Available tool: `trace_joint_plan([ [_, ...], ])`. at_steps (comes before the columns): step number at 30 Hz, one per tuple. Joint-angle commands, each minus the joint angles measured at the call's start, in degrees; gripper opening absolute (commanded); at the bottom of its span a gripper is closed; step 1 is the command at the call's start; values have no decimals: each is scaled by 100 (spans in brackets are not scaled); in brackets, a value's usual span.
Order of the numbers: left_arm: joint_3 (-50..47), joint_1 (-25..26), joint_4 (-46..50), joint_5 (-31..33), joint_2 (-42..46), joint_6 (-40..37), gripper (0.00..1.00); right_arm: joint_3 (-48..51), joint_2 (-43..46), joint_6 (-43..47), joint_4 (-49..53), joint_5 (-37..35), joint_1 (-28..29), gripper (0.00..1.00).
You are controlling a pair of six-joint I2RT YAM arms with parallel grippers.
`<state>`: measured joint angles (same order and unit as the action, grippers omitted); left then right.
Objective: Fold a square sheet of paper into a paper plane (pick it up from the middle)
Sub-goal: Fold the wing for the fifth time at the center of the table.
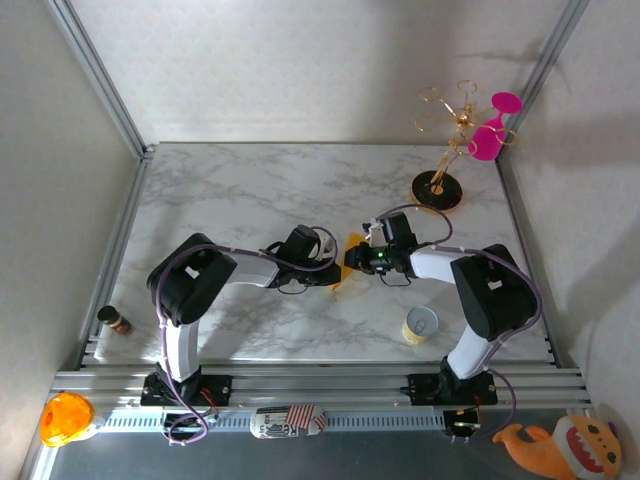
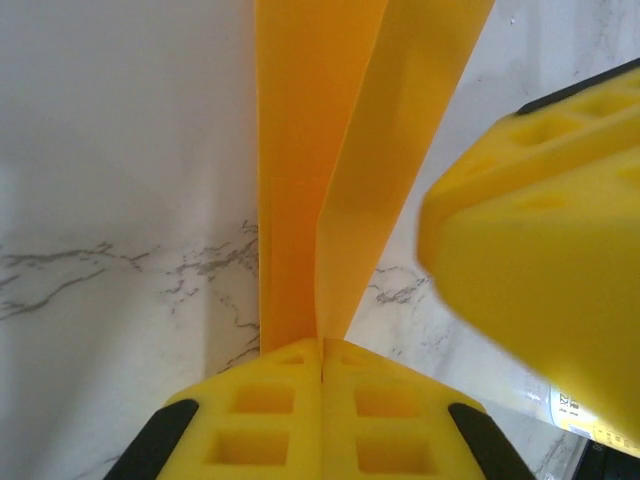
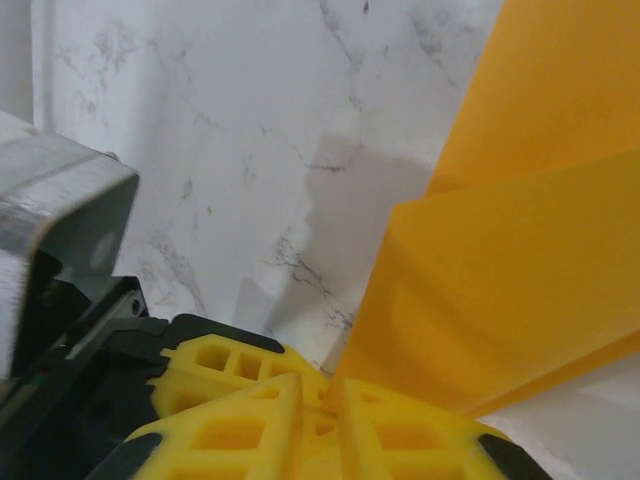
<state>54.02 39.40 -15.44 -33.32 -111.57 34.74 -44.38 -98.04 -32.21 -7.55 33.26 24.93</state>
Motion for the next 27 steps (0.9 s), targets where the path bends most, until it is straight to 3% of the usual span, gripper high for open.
trace_joint_plan([
  [1, -10, 24, 515, 142, -409, 53, 2, -176, -162, -14, -75, 61, 30, 17],
  [27, 30, 33, 681, 150, -562, 77, 4, -262, -366, 50, 517, -786, 34, 16],
])
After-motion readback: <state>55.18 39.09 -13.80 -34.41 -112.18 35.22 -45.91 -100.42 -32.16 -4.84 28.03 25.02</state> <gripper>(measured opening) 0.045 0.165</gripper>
